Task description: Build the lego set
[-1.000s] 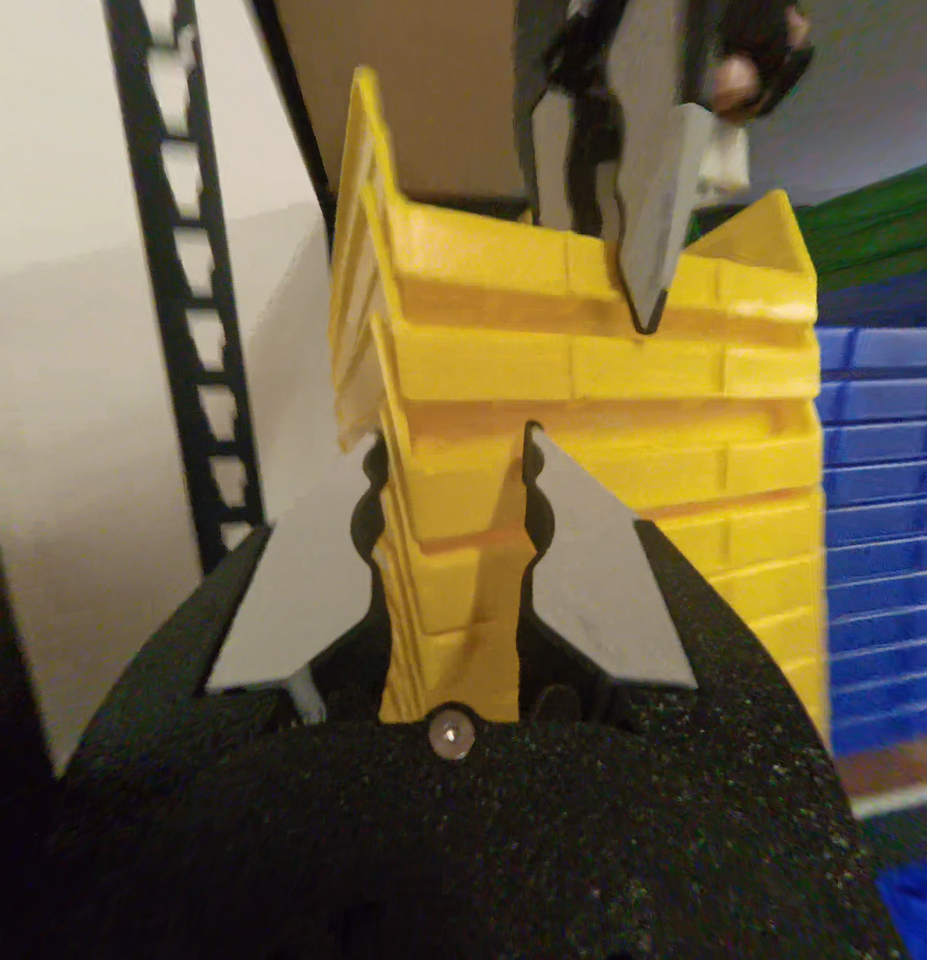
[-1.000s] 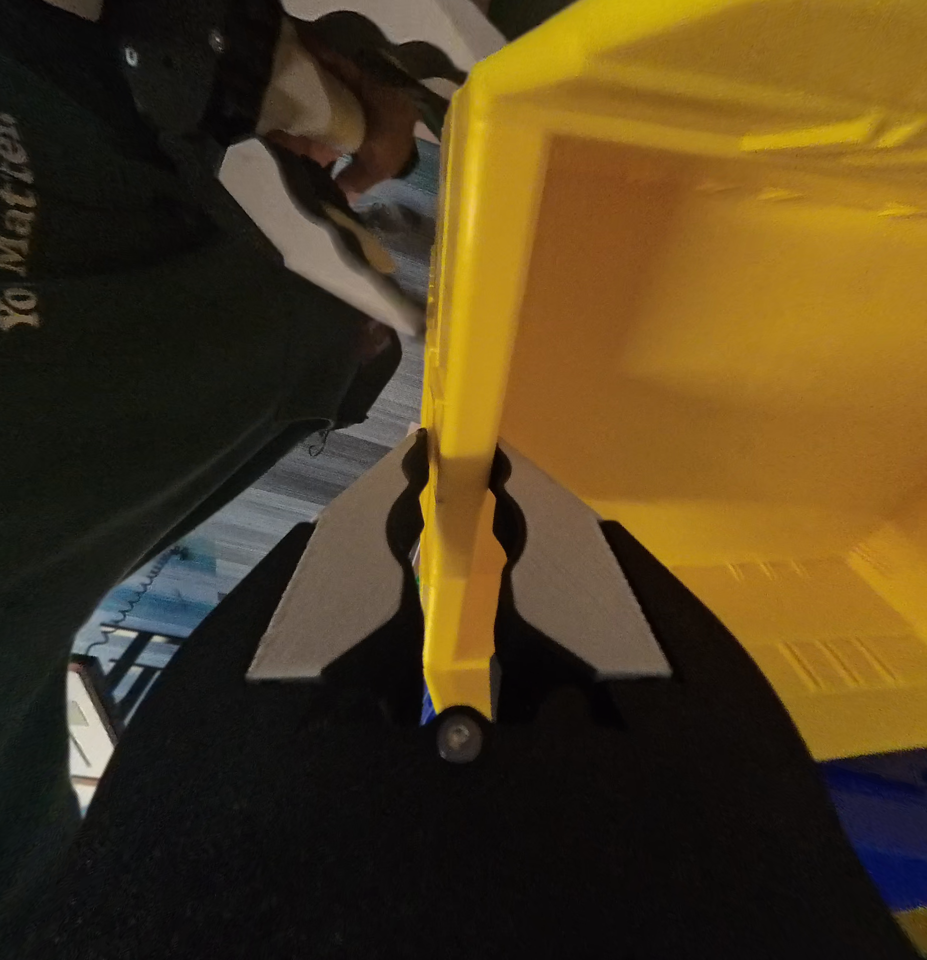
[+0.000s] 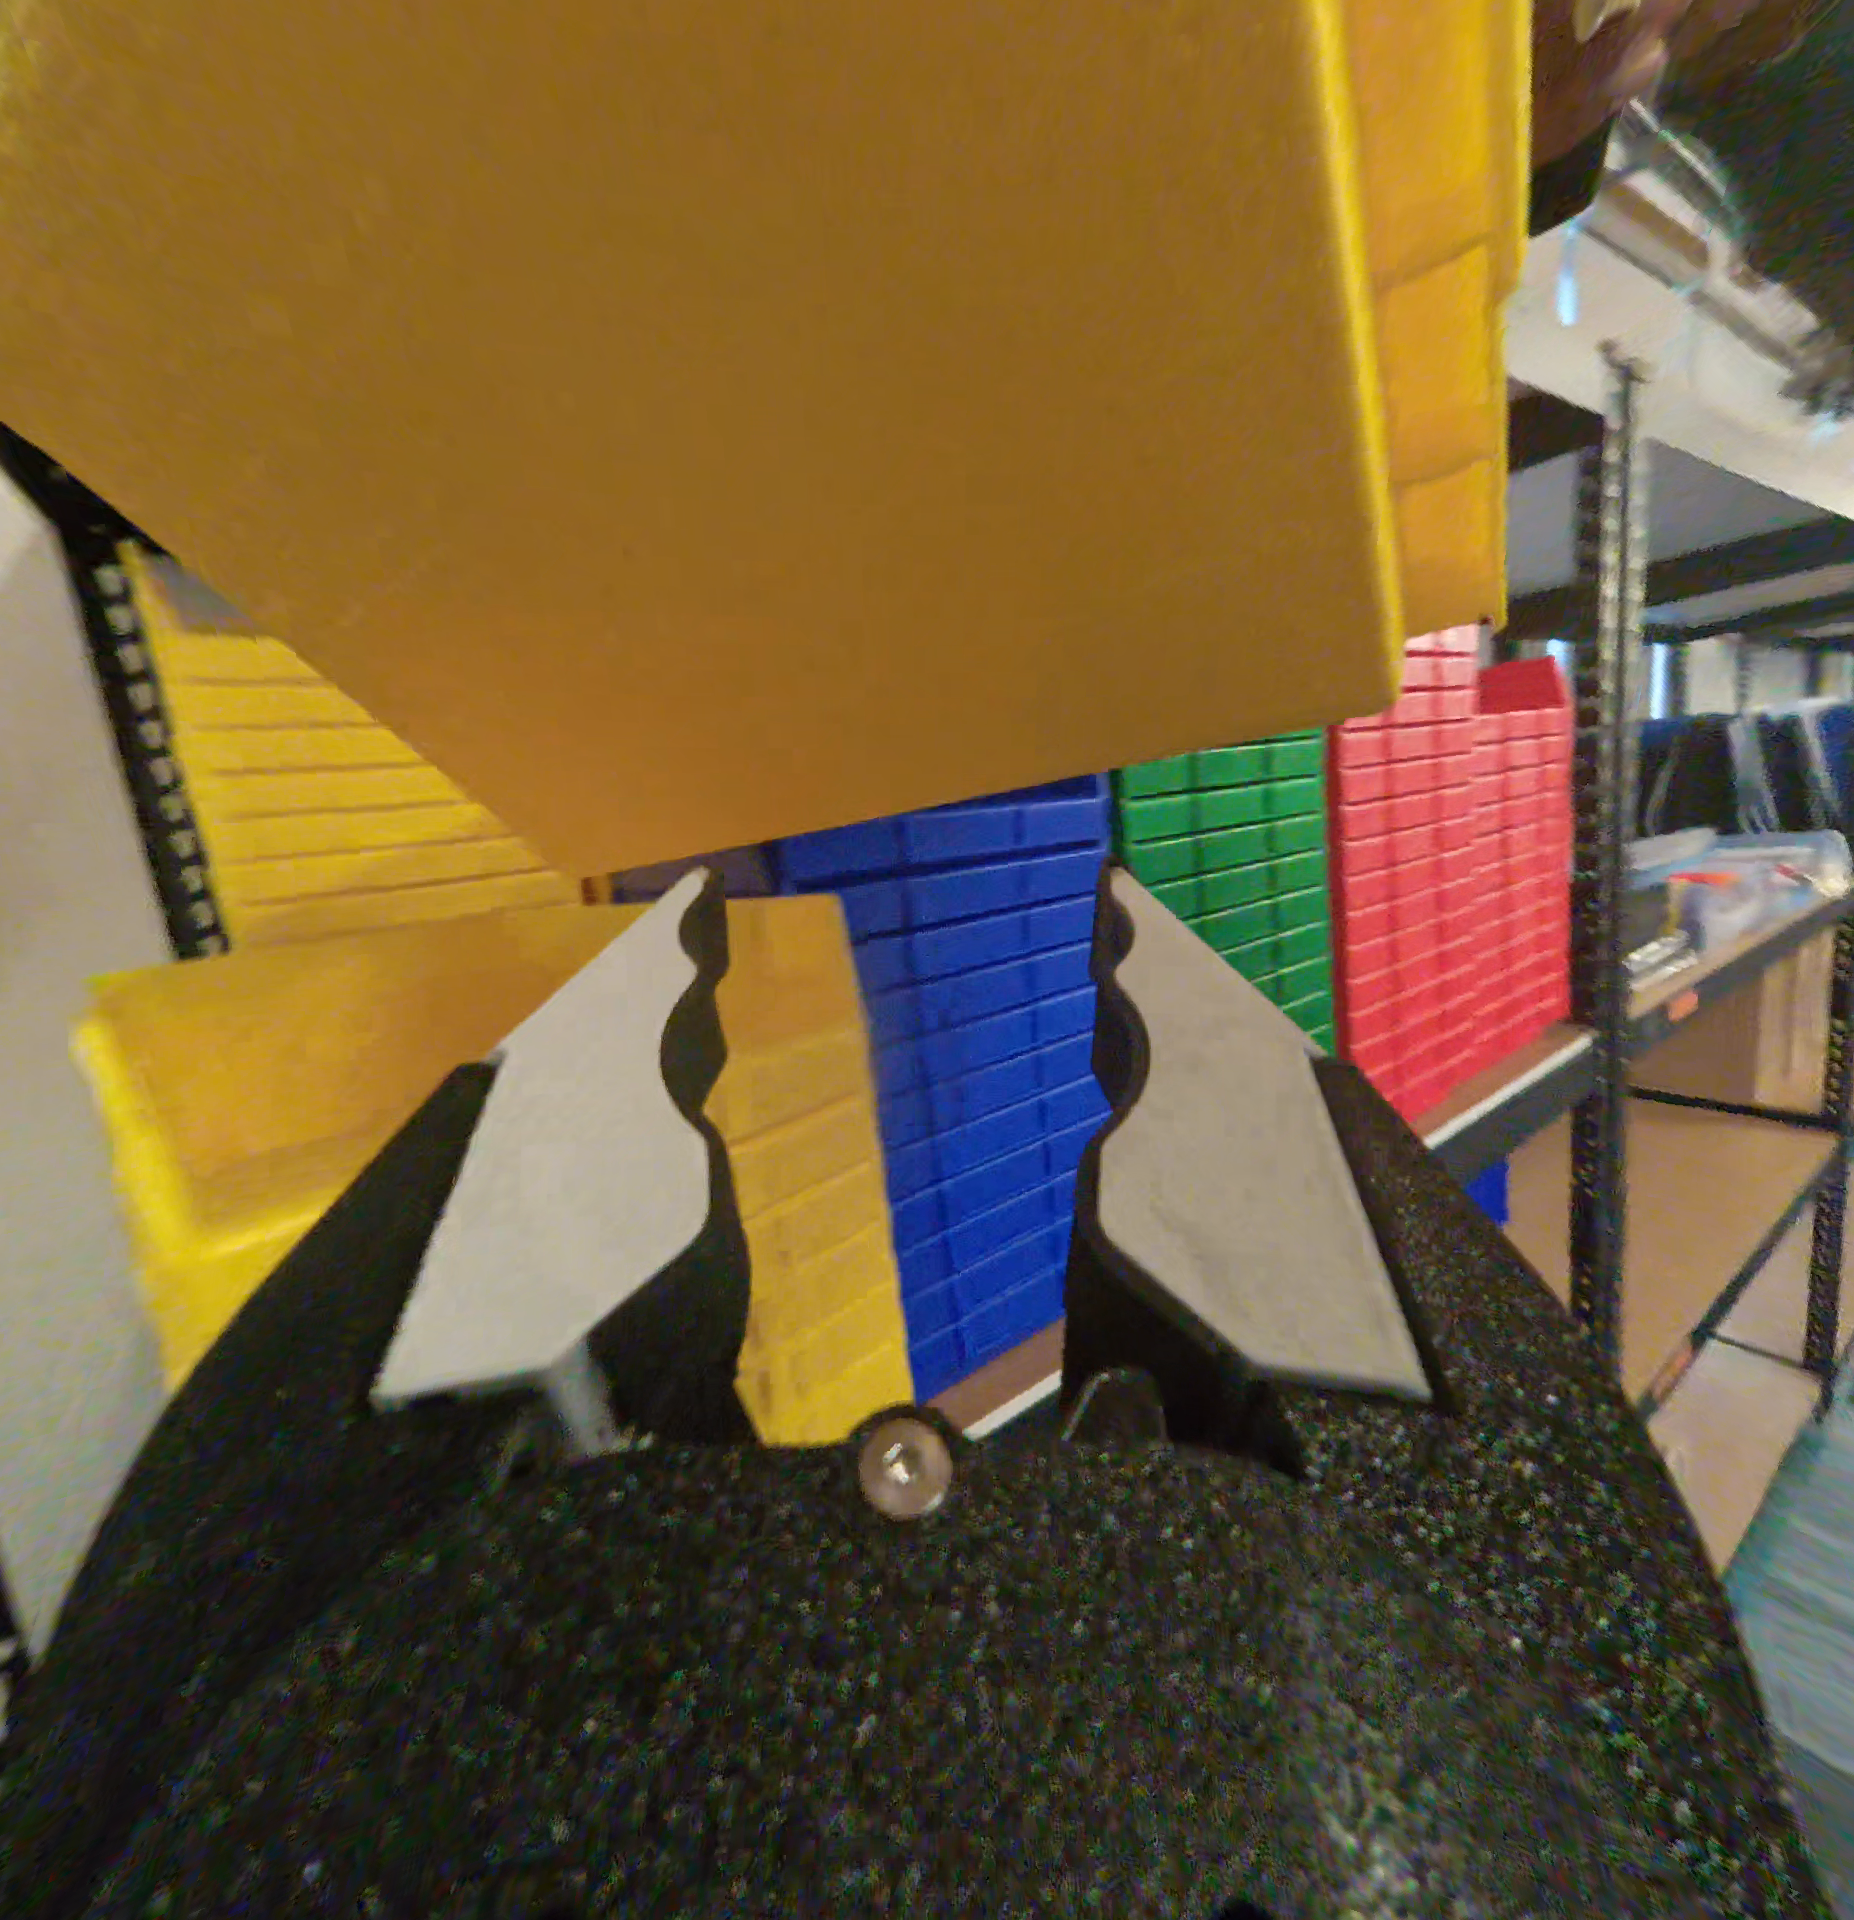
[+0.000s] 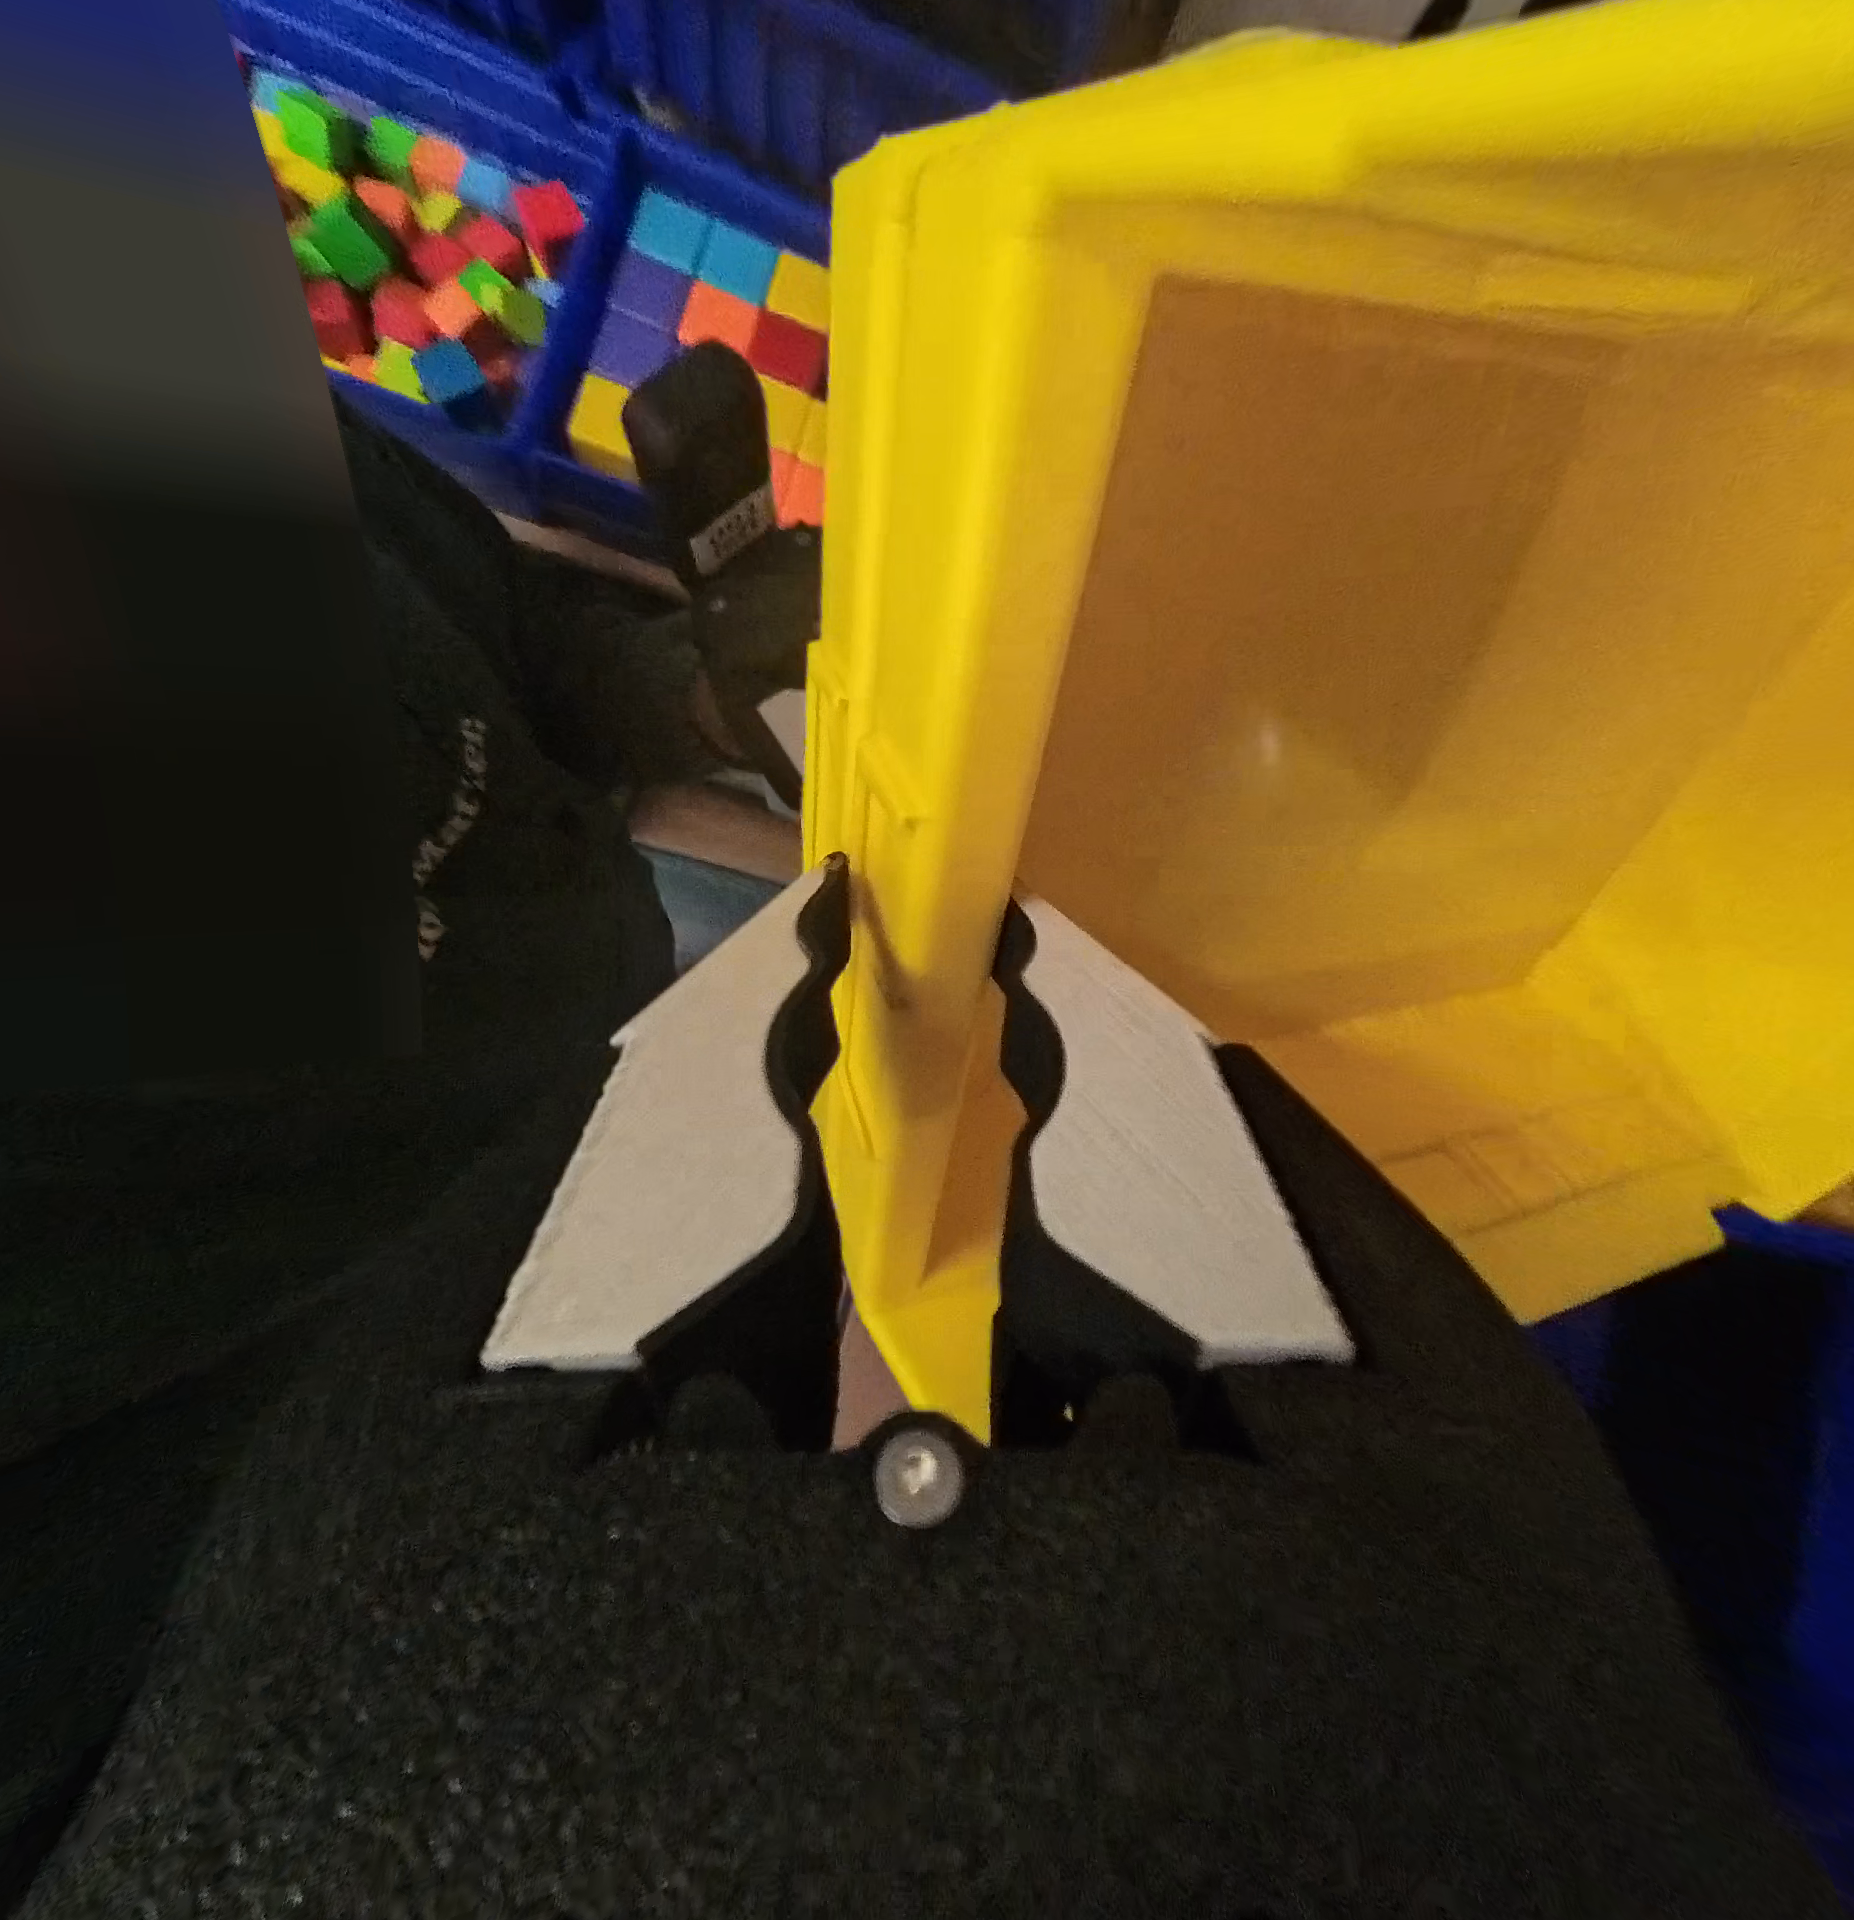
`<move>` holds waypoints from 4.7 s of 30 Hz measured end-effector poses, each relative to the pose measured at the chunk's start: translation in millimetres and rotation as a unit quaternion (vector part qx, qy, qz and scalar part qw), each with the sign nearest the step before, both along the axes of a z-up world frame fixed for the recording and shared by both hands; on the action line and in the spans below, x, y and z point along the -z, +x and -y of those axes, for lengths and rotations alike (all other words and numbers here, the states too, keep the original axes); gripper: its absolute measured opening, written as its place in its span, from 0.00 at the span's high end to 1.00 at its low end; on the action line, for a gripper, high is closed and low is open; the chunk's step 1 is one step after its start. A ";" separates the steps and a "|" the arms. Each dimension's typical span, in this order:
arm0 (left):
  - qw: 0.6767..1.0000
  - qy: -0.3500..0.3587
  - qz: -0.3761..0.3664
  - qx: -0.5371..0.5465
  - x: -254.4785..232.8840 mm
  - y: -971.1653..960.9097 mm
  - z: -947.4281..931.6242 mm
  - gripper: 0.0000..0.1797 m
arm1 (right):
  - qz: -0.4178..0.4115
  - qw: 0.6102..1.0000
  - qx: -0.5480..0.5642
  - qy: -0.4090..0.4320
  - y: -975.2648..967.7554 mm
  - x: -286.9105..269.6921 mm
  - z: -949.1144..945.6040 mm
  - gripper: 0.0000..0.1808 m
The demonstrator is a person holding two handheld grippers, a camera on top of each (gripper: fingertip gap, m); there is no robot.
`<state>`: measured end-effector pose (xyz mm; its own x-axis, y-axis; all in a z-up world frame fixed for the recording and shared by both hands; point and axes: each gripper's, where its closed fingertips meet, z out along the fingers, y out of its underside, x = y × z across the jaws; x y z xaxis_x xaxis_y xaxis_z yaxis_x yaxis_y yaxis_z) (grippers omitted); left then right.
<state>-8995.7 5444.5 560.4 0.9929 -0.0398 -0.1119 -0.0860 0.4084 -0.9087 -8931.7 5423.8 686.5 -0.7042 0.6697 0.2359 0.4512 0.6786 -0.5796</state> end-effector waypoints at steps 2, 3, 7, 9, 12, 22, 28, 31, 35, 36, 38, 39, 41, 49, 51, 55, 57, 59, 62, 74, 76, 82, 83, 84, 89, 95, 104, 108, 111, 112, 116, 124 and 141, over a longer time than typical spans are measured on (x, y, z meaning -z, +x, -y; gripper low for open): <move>1.000 -0.003 -0.022 0.019 -6.9 35.4 0.4 0.61 | -0.027 0.999 0.005 -0.020 44.7 -1.3 10.5 0.87; 0.999 -0.006 -0.032 0.031 -8.7 55.9 -0.2 0.61 | -0.042 0.999 0.010 -0.025 69.1 0.4 17.3 0.87; 0.996 -0.014 -0.055 0.071 -1.7 144.5 -1.3 0.61 | -0.084 0.995 0.043 -0.028 176.4 11.4 47.0 0.86; 0.994 -0.027 -0.051 0.093 13.8 193.9 -2.2 0.61 | -0.088 0.992 0.076 -0.047 234.9 21.4 57.2 0.86; 0.991 -0.047 -0.044 0.118 44.8 276.3 -0.4 0.62 | -0.069 0.984 0.149 -0.071 326.3 58.4 62.1 0.86; 0.923 -0.169 -0.089 0.334 143.5 613.0 9.1 0.61 | 0.011 0.871 0.421 -0.253 653.9 220.2 69.4 0.86; 0.805 -0.228 -0.141 0.530 213.9 834.2 28.3 0.62 | -0.069 0.741 0.590 -0.313 845.8 303.6 88.2 0.86; 0.727 -0.248 -0.155 0.621 248.6 955.3 39.9 0.63 | -0.130 0.663 0.664 -0.320 945.1 334.4 100.7 0.86; 0.623 -0.265 -0.132 0.724 266.9 1122.4 58.8 0.67 | -0.200 0.551 0.751 -0.305 1075.1 367.0 113.4 0.86; 0.602 -0.280 -0.134 0.735 270.3 1162.1 62.4 0.71 | -0.218 0.518 0.774 -0.293 1108.4 373.6 114.1 0.86; 0.546 -0.295 -0.112 0.777 264.9 1233.6 77.9 0.71 | -0.259 0.443 0.816 -0.267 1180.1 383.2 116.7 0.86; 0.506 -0.307 -0.097 0.800 259.1 1264.8 88.5 0.71 | -0.271 0.410 0.835 -0.249 1214.1 389.1 120.6 0.86; 0.454 -0.328 -0.098 0.823 254.7 1324.5 104.3 0.71 | -0.289 0.357 0.860 -0.222 1276.4 401.8 132.3 0.86; 0.269 -0.507 -0.087 0.814 316.8 1535.1 171.8 0.81 | -0.372 0.270 0.866 -0.196 1463.1 448.9 175.9 0.87; 0.256 -0.531 -0.072 0.805 332.5 1579.3 180.5 0.86 | -0.385 0.274 0.858 -0.202 1502.1 469.5 179.8 0.87; 0.294 -0.594 -0.050 0.747 365.4 1666.8 184.9 0.86 | -0.384 0.250 0.860 -0.224 1575.9 510.1 172.6 0.87; 0.324 -0.597 -0.064 0.731 375.5 1700.8 181.7 0.91 | -0.392 0.246 0.854 -0.236 1607.2 515.9 171.6 0.87; 0.332 -0.607 -0.066 0.719 381.4 1731.5 180.5 0.91 | -0.372 0.255 0.861 -0.236 1639.0 522.7 171.7 0.87; 0.313 -0.621 -0.045 0.718 378.7 1776.5 179.9 0.92 | -0.357 0.271 0.862 -0.237 1688.3 520.5 172.3 0.87; 0.242 -0.554 -0.051 0.795 366.6 1963.3 102.2 0.99 | -0.462 0.245 0.820 -0.232 1911.1 426.5 179.1 0.88; 0.222 -0.531 -0.046 0.816 348.4 1994.5 95.1 0.99 | -0.439 0.250 0.836 -0.215 1939.0 425.9 175.6 0.89; 0.190 -0.481 -0.040 0.855 291.2 2064.6 76.5 0.99 | -0.387 0.259 0.867 -0.179 2030.7 410.1 174.5 0.87; 0.185 -0.476 -0.029 0.860 278.8 2075.2 71.1 0.99 | -0.377 0.266 0.868 -0.184 2044.7 409.3 175.0 0.87; 0.181 -0.471 -0.016 0.863 268.8 2086.2 66.5 0.99 | -0.365 0.274 0.869 -0.191 2058.1 410.9 175.3 0.87; 0.206 -0.436 0.054 0.875 239.4 2143.5 51.8 0.99 | -0.295 0.308 0.880 -0.210 2127.8 437.1 171.9 0.87; 0.278 -0.368 0.227 0.858 258.0 2210.2 15.0 0.99 | -0.292 0.344 0.863 -0.228 2200.2 461.8 174.1 0.87; 0.359 -0.379 0.410 0.747 387.3 2216.6 -18.1 0.97 | -0.292 0.400 0.828 -0.262 2255.3 476.7 192.9 0.87; 0.397 -0.438 0.402 0.699 430.3 2219.0 -13.8 0.93 | -0.258 0.427 0.825 -0.266 2259.8 490.2 194.4 0.87; 0.439 -0.481 0.394 0.648 458.2 2216.7 -19.0 0.86 | -0.247 0.438 0.823 -0.264 2259.3 496.4 192.3 0.87; 0.453 -0.499 0.369 0.640 466.0 2217.9 -14.8 0.83 | -0.251 0.440 0.820 -0.265 2258.4 496.3 190.8 0.87; 0.482 -0.554 0.264 0.625 486.0 2217.6 6.7 0.78 | -0.265 0.446 0.815 -0.259 2256.9 495.3 178.8 0.87; 0.487 -0.572 0.123 0.648 477.2 2188.4 22.1 0.75 | -0.266 0.538 0.777 -0.188 2233.5 445.6 110.7 0.87; 0.408 -0.556 0.050 0.723 460.0 2183.5 -108.7 0.75 | -0.251 0.433 0.851 -0.159 2201.2 578.0 -4.9 0.82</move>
